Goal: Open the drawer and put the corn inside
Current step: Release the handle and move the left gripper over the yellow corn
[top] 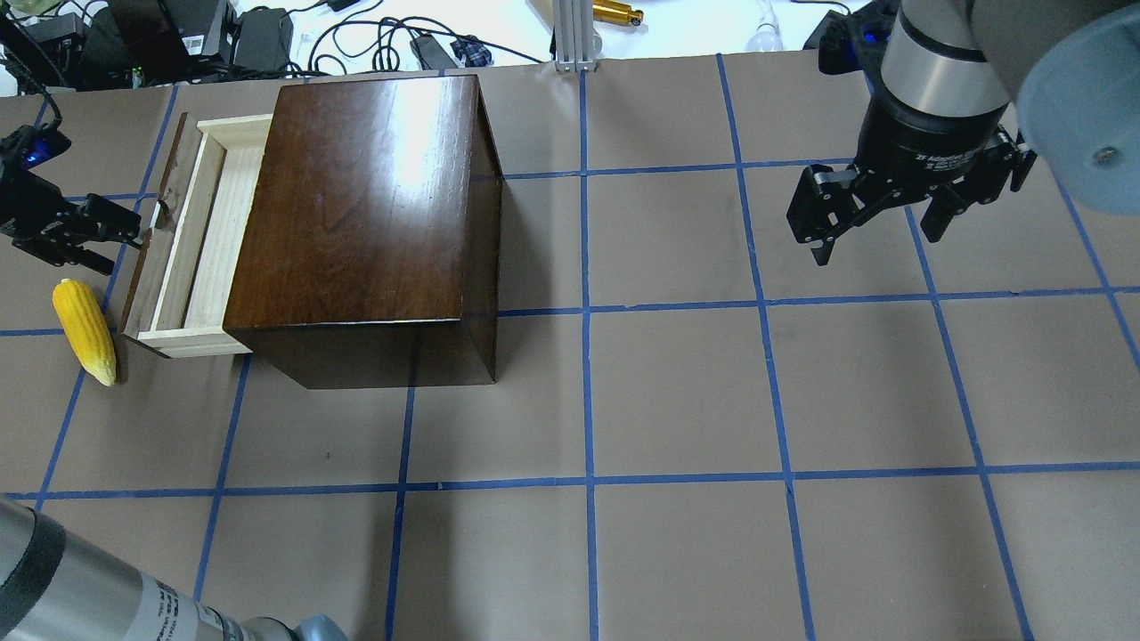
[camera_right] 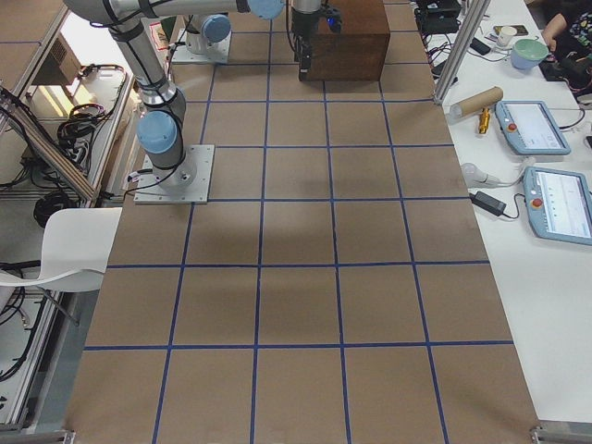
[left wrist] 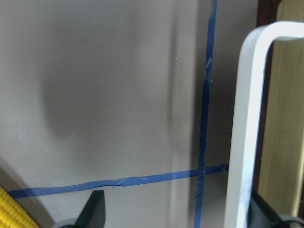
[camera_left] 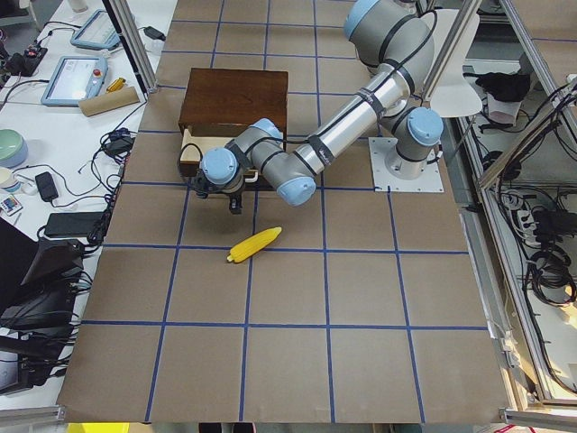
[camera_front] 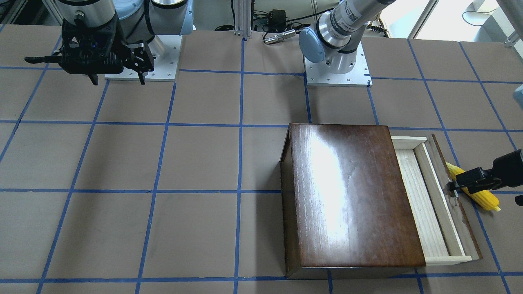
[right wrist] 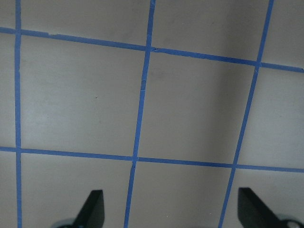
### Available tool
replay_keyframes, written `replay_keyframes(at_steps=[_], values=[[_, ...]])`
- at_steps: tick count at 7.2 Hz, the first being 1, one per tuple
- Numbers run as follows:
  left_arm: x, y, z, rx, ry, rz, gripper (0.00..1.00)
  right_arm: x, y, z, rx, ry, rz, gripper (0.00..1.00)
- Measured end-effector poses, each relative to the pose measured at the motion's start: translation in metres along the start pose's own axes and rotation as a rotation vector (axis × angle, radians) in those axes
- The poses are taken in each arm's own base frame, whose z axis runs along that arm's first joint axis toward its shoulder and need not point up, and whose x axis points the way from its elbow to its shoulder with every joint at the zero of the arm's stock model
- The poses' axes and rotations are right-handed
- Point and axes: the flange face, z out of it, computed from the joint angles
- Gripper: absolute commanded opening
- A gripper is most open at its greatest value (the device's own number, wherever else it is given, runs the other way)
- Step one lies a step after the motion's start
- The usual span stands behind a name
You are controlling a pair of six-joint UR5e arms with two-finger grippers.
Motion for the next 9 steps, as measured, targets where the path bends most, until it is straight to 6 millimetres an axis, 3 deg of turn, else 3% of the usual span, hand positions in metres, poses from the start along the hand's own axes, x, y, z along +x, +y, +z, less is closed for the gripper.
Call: replay_keyframes(at_steps=[3,5,7,9], values=[[0.002,0.002,-0.009,0.013,-0.008,-0.006,1.0,0.0,0.0,0.0,0.0,0.0,0.0,1.0],[0.005,0.0,-0.03,0.032,-0.043,0.001,1.0,0.0,0.0,0.0,-0.001,0.0,0.001,1.0],[-0.004,0.002,-0.044,-0.015,-0.159,0.002,1.0,0.0,0.0,0.0,0.0,0.0,0.002,1.0],[-0.023,0.006,-0.042,-0.07,-0.279,-0.009,1.0,0.0,0.0,0.0,0.001,0.0,0.002,1.0]])
